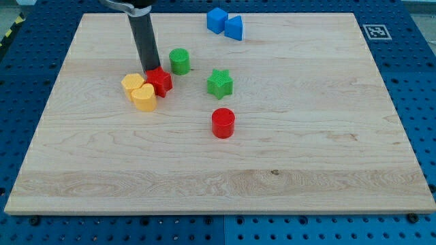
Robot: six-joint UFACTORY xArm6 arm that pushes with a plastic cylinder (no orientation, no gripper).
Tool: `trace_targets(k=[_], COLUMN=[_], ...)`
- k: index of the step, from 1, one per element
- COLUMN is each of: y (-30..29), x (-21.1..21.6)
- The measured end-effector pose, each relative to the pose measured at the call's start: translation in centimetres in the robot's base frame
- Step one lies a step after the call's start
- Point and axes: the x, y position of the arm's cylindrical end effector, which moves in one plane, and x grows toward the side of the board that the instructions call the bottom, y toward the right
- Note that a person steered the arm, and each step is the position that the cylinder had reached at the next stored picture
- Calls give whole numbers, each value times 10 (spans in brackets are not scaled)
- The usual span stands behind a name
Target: Separate the group of blocks
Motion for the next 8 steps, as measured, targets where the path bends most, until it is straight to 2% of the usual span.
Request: trace_targets(k=[2,5,8], y=[0,0,30], x=[63,96,99])
